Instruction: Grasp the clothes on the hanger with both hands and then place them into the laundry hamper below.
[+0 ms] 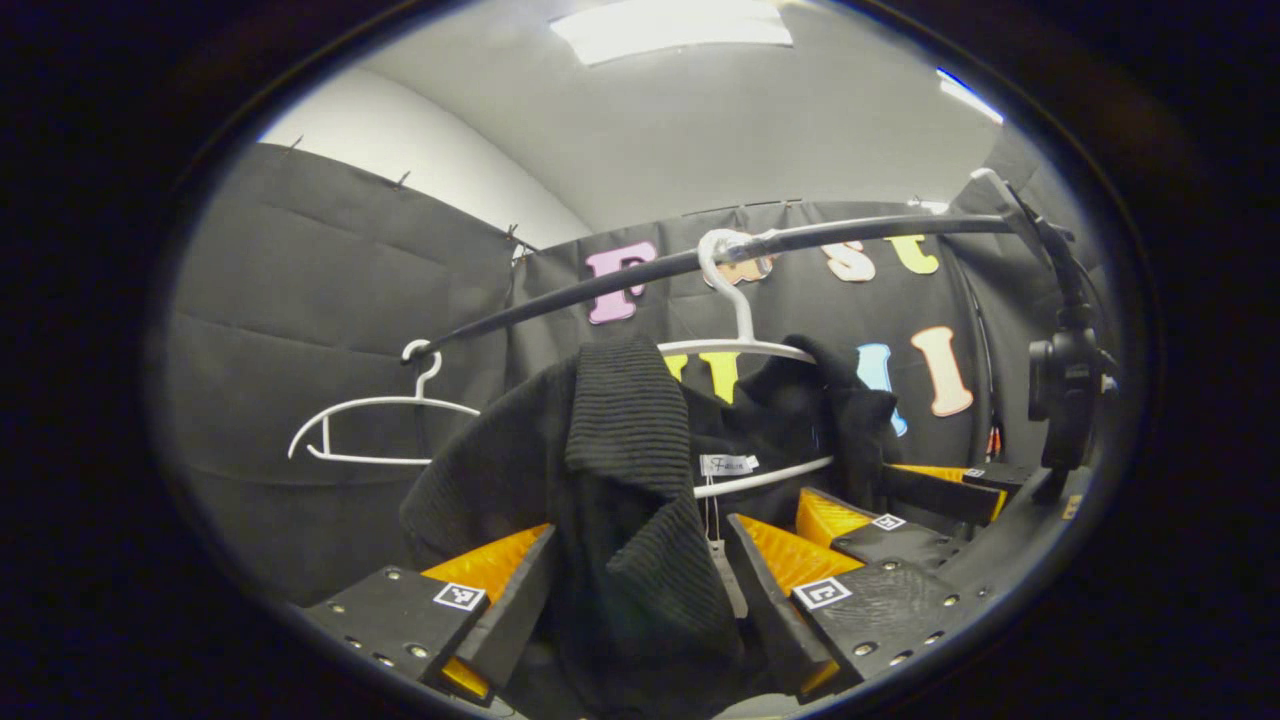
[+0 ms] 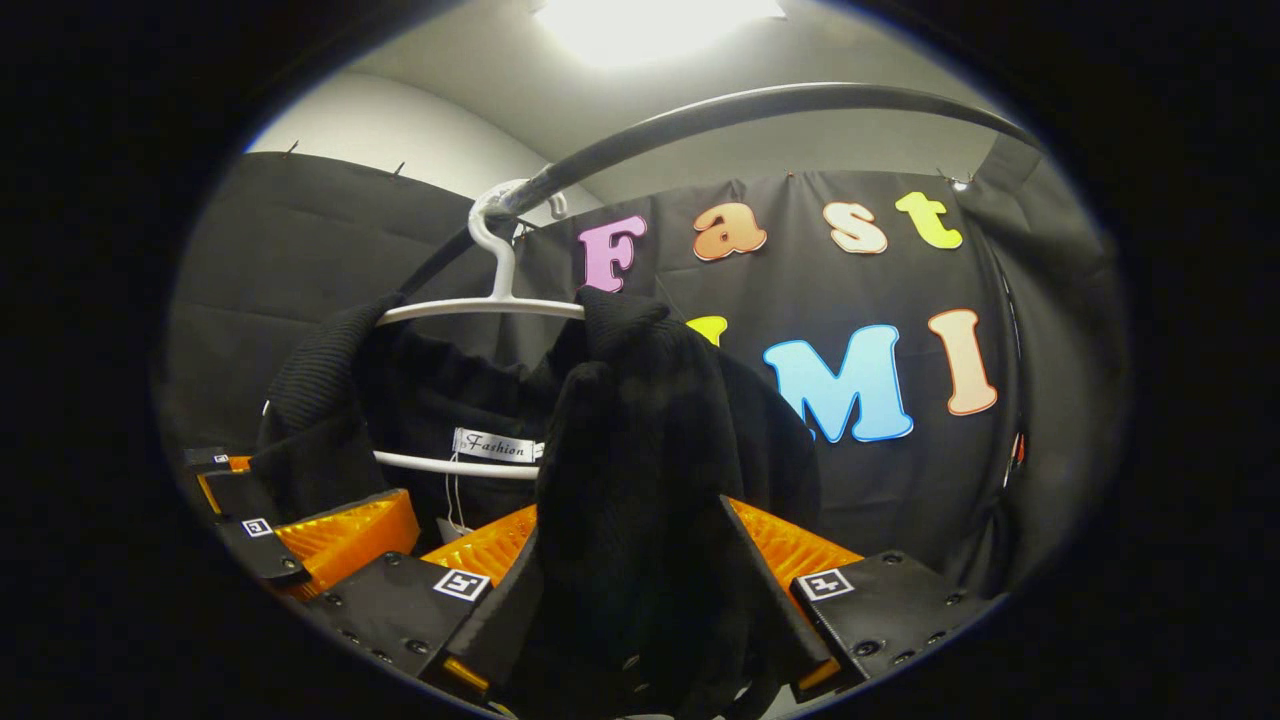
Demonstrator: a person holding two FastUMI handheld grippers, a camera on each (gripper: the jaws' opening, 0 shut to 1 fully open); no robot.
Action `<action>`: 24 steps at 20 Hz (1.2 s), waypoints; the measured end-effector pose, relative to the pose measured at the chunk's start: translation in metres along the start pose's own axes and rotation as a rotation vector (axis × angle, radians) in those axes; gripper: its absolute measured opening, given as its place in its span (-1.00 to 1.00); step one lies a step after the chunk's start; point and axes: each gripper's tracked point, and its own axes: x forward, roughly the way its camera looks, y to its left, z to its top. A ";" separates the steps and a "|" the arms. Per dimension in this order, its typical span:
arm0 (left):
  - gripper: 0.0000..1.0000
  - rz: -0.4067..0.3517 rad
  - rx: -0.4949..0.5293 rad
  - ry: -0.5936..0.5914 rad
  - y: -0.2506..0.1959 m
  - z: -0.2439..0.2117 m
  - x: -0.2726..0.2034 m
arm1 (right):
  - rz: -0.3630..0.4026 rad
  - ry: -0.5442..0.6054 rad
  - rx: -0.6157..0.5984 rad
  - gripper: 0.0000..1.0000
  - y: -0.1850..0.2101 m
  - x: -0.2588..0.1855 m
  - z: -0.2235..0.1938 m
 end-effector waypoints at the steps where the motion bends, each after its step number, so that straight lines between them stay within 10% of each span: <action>1: 0.90 0.007 0.000 0.000 0.000 -0.001 0.002 | 0.004 0.004 0.007 0.84 -0.001 0.002 -0.001; 6: 0.56 0.015 0.033 0.017 -0.003 -0.005 0.009 | 0.008 0.021 0.016 0.27 -0.002 0.007 -0.005; 11: 0.49 -0.008 0.067 0.039 -0.010 -0.011 0.007 | -0.099 0.005 0.001 -0.87 -0.022 0.004 0.001; 12: 0.49 0.038 0.078 0.027 0.003 -0.009 0.006 | -0.079 0.006 0.004 -0.88 -0.021 0.005 0.003; 15: -0.57 0.011 0.058 0.058 0.000 -0.018 0.005 | -0.072 -0.012 -0.026 -0.97 -0.022 0.002 0.009; 24: -0.95 0.063 0.143 -0.063 0.027 0.019 -0.016 | -0.224 -0.166 -0.132 -0.98 -0.061 -0.013 0.054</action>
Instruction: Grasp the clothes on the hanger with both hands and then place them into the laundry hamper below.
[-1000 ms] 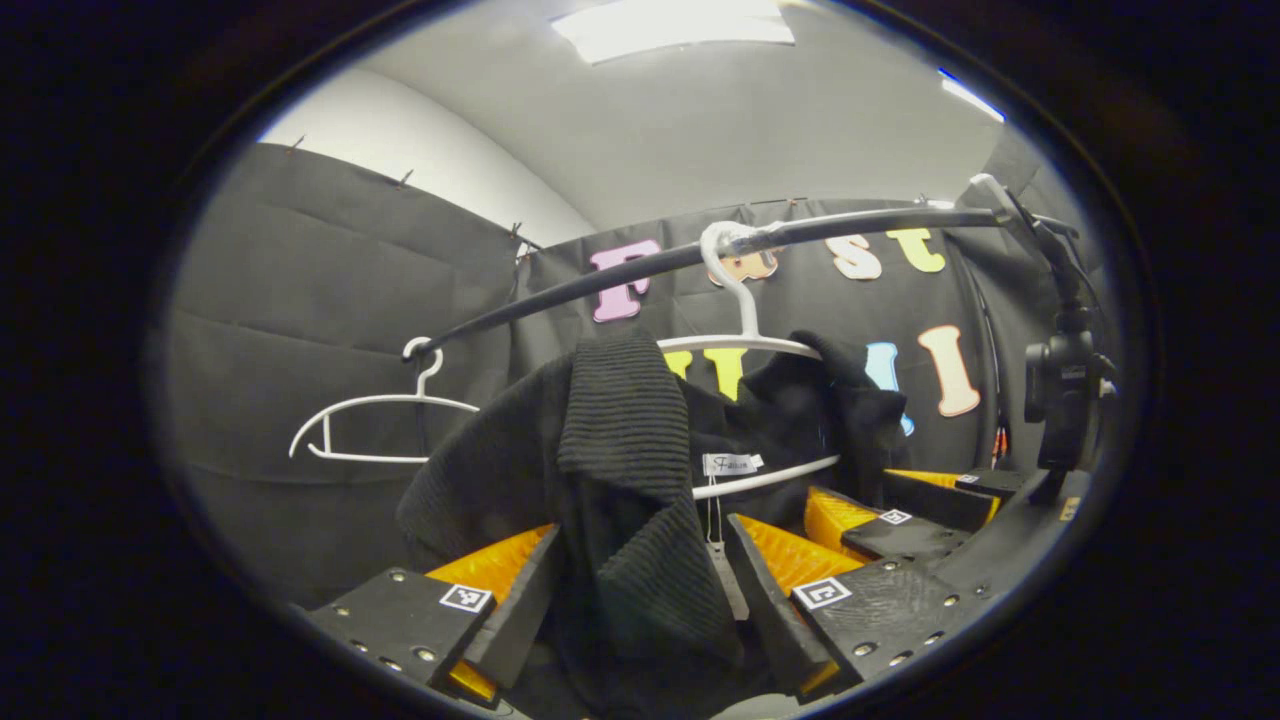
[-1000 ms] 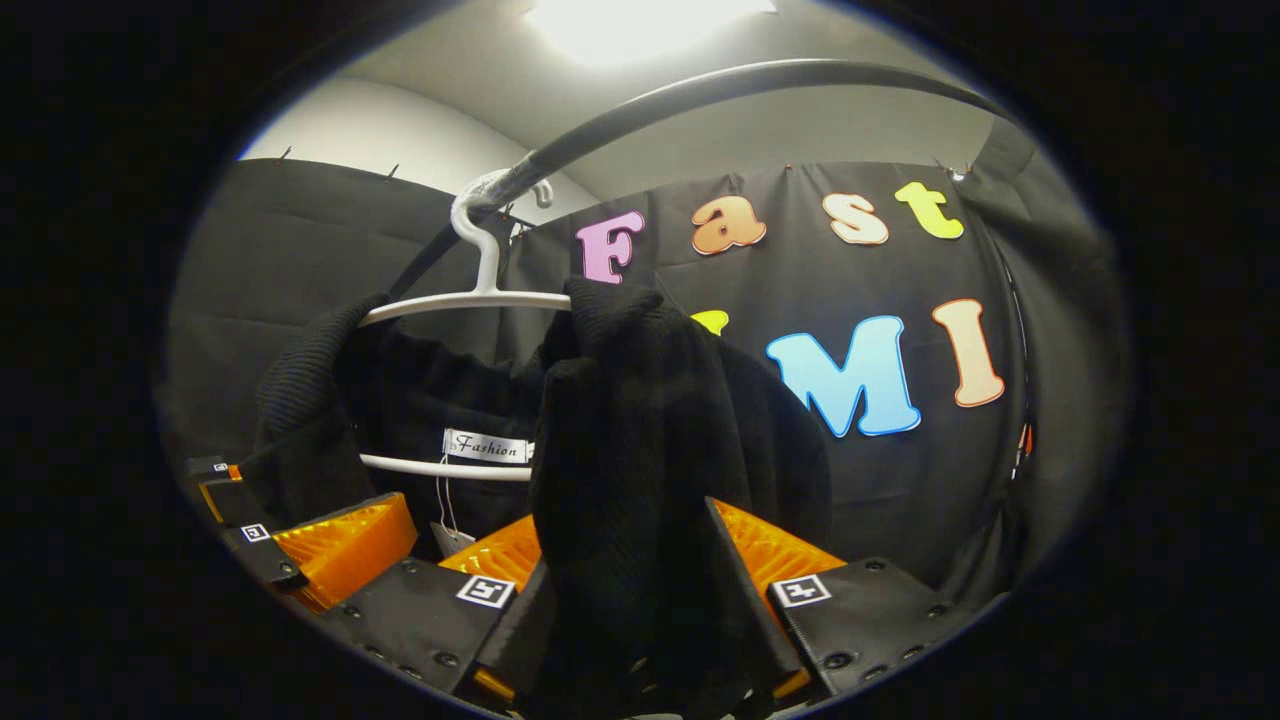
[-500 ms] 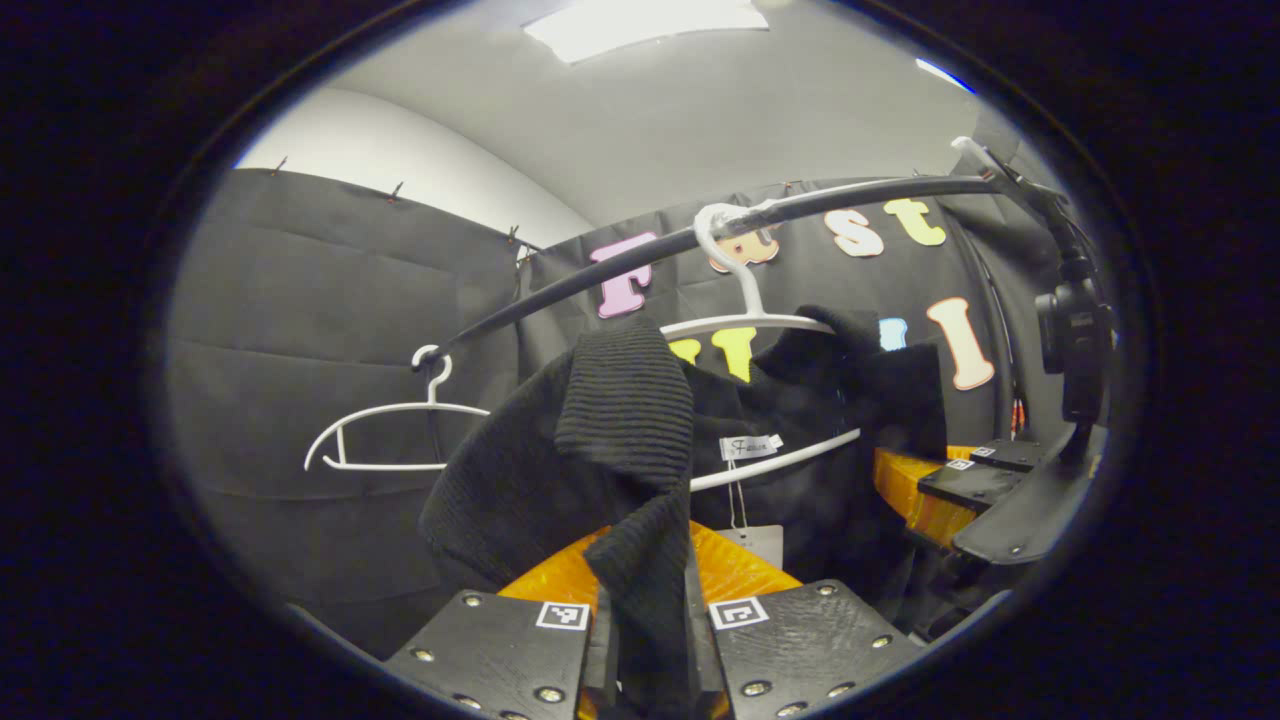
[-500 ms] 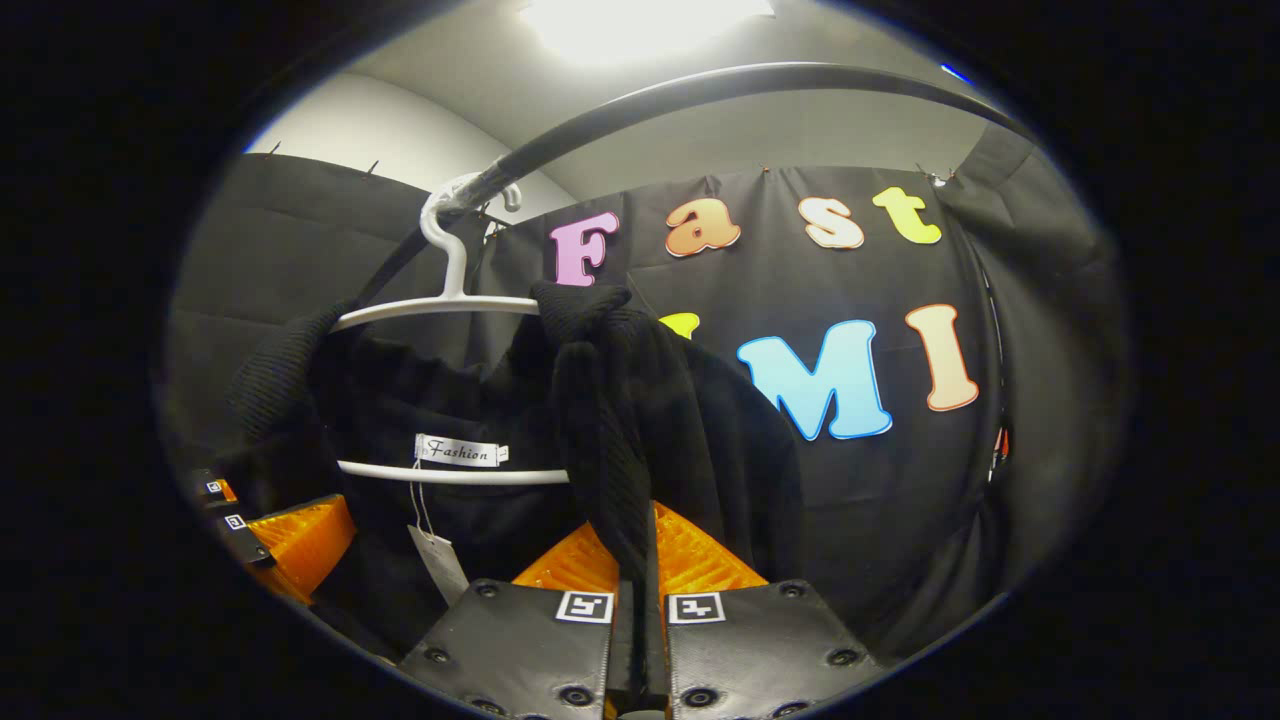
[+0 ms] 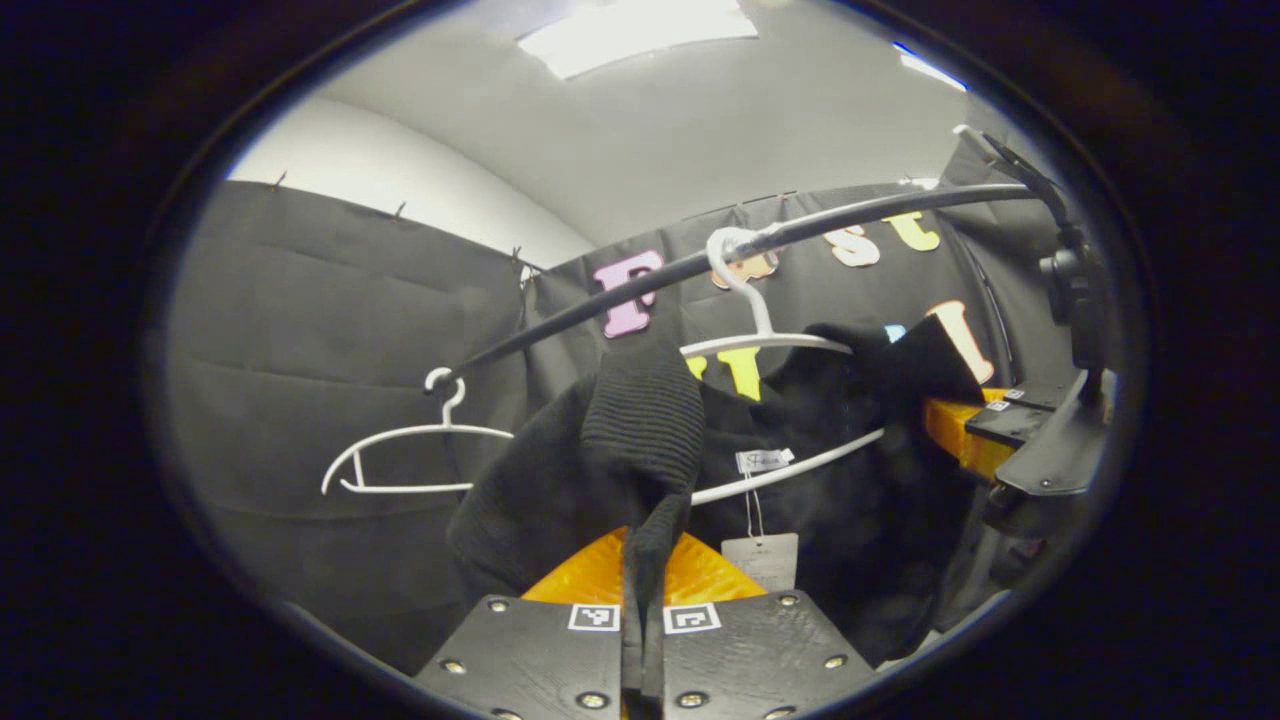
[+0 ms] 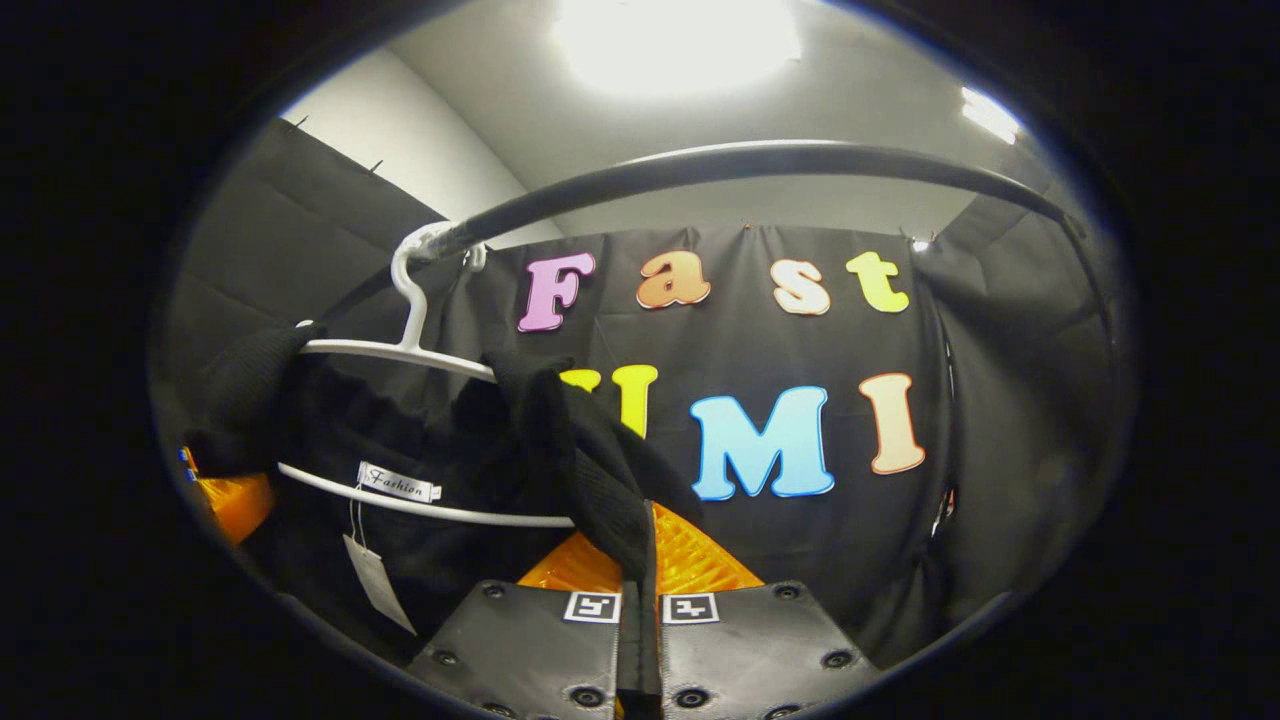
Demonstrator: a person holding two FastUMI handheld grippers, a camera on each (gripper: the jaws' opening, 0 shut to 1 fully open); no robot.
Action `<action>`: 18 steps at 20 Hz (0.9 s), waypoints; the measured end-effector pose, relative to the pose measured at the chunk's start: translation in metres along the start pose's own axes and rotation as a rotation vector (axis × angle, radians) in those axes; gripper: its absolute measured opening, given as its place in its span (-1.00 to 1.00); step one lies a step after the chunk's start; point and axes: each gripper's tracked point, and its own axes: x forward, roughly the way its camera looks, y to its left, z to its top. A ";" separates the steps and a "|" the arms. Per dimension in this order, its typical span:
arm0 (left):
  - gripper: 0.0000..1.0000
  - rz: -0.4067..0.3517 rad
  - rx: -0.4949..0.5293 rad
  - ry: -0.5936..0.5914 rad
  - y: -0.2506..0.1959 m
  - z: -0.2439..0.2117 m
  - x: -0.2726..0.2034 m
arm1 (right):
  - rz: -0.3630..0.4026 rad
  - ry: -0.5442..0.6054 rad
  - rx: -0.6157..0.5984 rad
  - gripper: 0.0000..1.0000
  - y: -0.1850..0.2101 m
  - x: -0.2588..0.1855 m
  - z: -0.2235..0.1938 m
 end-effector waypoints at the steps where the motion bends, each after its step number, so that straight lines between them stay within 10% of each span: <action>1: -0.95 0.015 0.008 -0.017 0.007 0.008 -0.005 | -0.014 -0.020 -0.009 -1.00 -0.005 -0.001 0.005; 18: -0.95 0.084 0.038 -0.176 0.122 0.091 -0.004 | -0.155 -0.091 -0.025 -0.97 -0.074 0.037 0.031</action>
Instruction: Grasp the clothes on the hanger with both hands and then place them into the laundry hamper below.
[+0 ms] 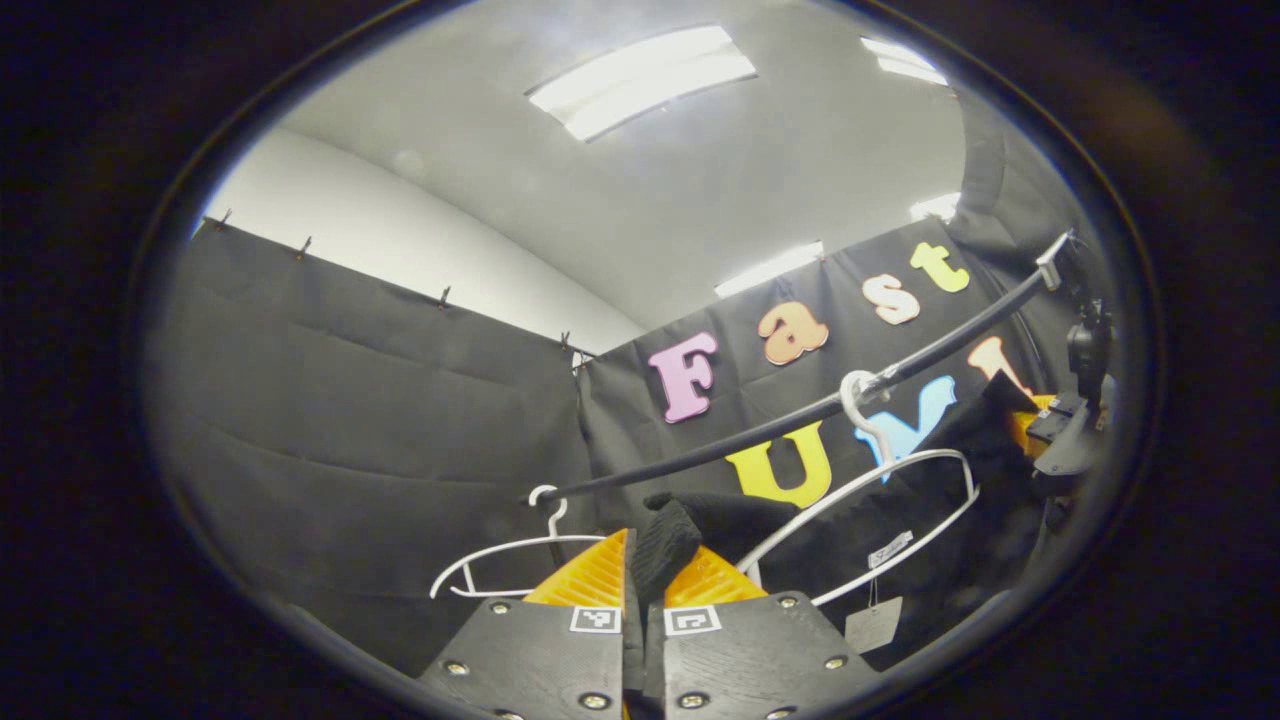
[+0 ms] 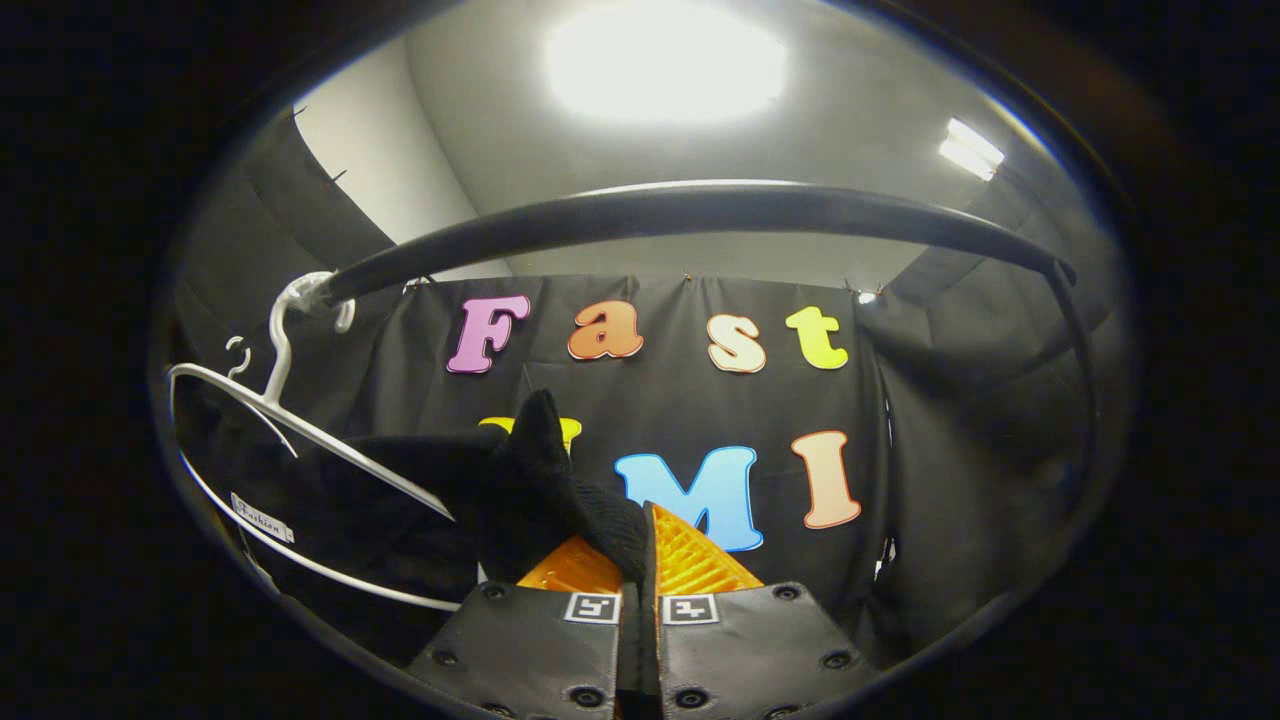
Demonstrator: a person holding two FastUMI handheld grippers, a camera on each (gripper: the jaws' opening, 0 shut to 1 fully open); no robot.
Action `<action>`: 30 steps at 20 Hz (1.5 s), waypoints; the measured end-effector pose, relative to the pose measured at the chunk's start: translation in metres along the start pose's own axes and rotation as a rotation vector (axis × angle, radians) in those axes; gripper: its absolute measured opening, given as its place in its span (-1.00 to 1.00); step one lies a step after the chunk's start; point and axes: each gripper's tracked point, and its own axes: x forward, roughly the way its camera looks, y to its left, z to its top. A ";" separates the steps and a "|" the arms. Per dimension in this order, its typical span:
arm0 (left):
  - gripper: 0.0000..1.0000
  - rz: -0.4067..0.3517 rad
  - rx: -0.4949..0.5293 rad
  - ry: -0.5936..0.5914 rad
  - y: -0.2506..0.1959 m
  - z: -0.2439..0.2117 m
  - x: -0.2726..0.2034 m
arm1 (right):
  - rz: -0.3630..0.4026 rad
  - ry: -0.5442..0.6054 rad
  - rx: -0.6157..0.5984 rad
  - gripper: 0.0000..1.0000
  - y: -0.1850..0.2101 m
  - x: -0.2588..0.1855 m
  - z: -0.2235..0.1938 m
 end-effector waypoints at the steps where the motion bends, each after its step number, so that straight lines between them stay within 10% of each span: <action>1: -0.99 -0.004 -0.008 0.008 0.006 -0.005 0.003 | -0.001 0.016 0.005 -0.97 -0.001 0.004 -0.006; 17: -0.99 -0.109 -0.244 0.259 0.026 -0.145 0.011 | 0.043 0.351 0.151 -0.97 0.000 0.017 -0.116; 30: -0.95 -0.218 -0.147 0.385 -0.029 -0.218 -0.012 | 0.075 0.549 0.114 -0.99 0.003 -0.060 -0.199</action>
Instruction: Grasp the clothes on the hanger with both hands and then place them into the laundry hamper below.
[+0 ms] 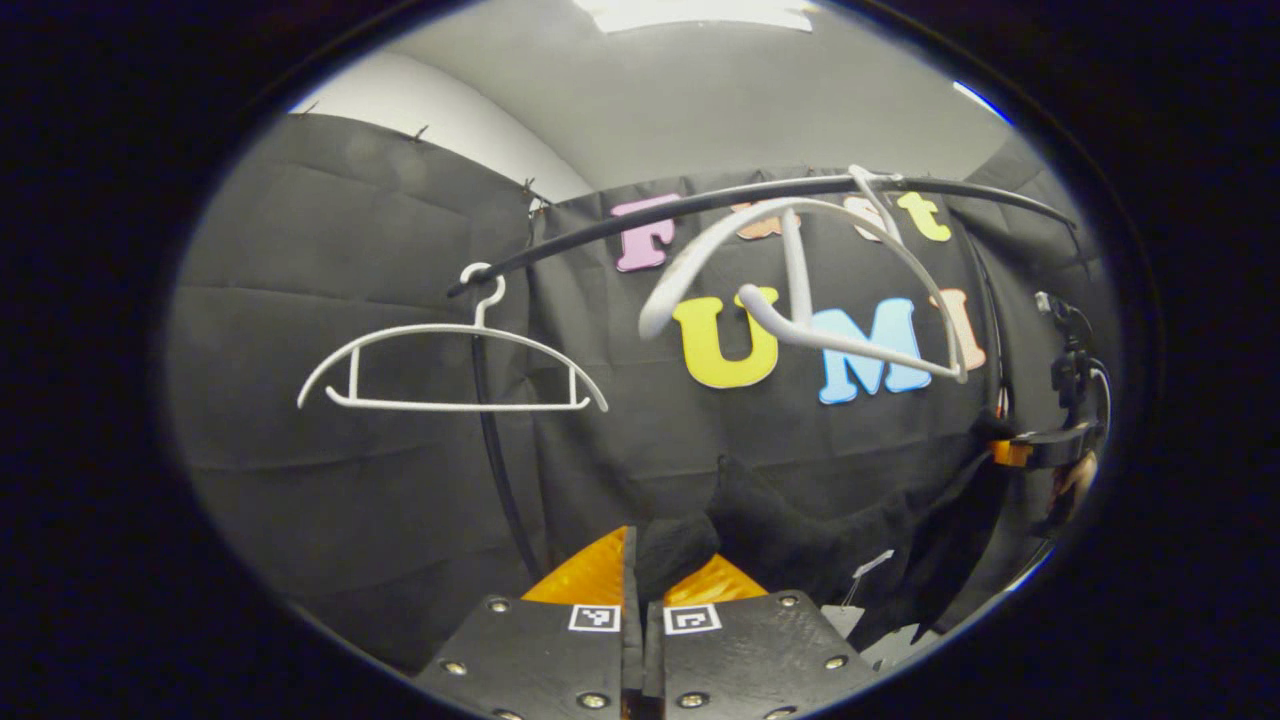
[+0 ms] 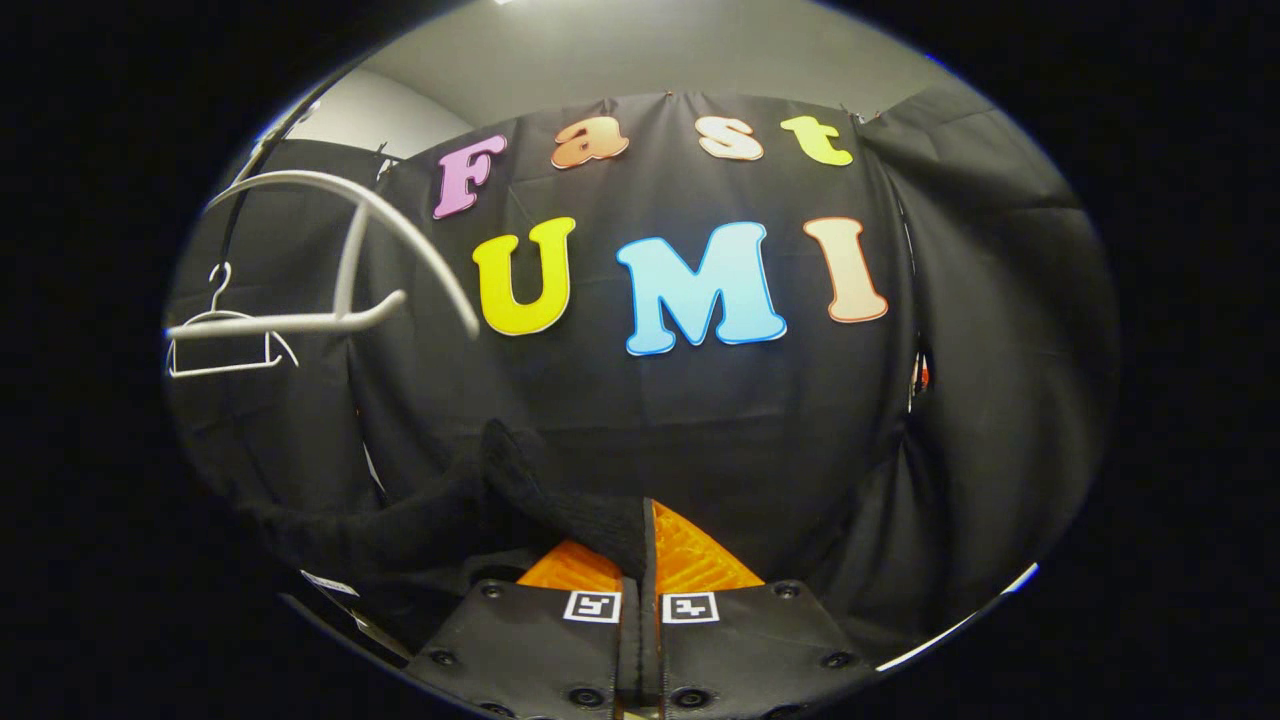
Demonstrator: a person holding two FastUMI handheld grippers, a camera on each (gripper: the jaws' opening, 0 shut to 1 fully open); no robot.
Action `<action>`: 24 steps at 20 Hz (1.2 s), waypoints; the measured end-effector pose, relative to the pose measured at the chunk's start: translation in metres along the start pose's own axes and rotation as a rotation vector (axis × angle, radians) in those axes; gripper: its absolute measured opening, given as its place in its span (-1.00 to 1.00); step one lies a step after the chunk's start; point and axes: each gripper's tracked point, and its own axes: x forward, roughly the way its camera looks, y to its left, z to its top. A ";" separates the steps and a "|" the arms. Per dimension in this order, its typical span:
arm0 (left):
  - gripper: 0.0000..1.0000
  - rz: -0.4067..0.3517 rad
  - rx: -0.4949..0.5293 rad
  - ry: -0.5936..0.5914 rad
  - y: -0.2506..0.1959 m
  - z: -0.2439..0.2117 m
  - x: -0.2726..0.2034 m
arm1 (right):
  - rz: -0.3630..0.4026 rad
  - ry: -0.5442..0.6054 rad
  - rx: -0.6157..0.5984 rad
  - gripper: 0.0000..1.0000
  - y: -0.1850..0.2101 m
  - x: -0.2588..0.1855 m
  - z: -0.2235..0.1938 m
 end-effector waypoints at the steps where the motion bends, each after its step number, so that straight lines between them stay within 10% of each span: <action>1: -0.95 -0.009 0.004 0.012 -0.001 -0.007 -0.010 | 0.004 0.012 -0.005 -0.97 0.001 -0.005 -0.007; 24: -0.99 -0.403 -0.073 0.035 -0.132 -0.052 -0.079 | 0.312 0.086 -0.054 -0.99 0.154 -0.166 -0.081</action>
